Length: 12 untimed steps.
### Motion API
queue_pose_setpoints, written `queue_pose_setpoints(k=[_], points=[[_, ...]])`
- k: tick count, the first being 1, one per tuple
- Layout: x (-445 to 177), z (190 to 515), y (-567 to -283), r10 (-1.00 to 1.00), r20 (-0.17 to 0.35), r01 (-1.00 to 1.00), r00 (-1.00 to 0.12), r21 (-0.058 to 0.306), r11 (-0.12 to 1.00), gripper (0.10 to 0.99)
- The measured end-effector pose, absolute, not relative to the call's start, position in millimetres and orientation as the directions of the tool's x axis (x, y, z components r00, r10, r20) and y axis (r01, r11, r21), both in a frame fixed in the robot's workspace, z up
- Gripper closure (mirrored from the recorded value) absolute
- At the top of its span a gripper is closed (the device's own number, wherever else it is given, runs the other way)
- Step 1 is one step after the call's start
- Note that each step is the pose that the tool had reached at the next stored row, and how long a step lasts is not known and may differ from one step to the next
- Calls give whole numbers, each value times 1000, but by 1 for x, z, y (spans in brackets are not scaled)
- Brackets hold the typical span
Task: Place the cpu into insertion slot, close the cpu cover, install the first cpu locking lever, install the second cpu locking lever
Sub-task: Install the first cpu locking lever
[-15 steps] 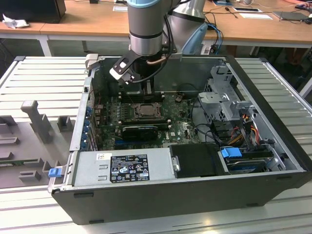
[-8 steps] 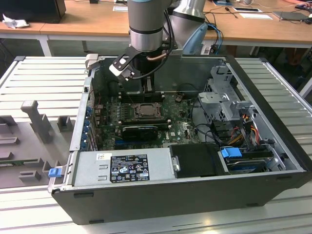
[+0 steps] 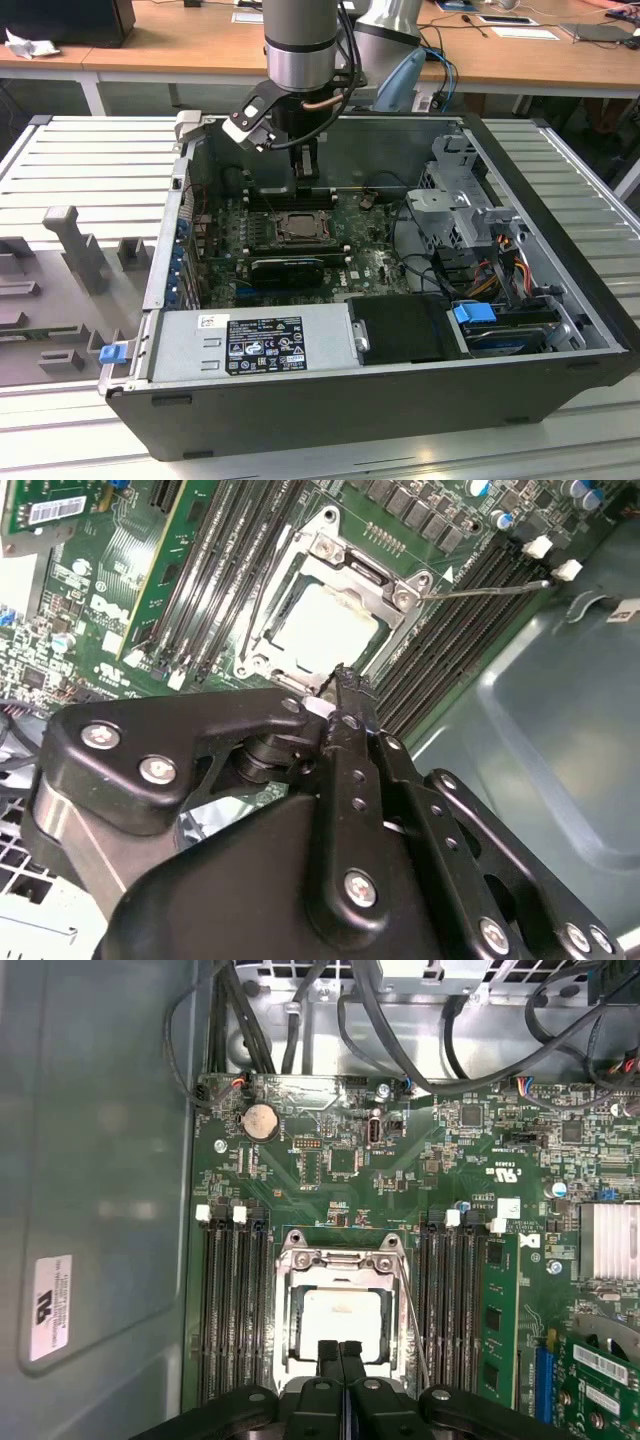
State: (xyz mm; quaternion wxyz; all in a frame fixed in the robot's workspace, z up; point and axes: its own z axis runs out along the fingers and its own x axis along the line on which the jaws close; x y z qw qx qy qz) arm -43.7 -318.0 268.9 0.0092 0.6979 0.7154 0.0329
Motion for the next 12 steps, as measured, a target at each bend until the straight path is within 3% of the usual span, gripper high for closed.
queue_pose_setpoints(k=[9, 12], points=[[-44, 291, -318, 999, 33, 998, -29, 60, 27, 980], [-44, 291, -318, 995, 33, 993, -99, 60, 97, 980]])
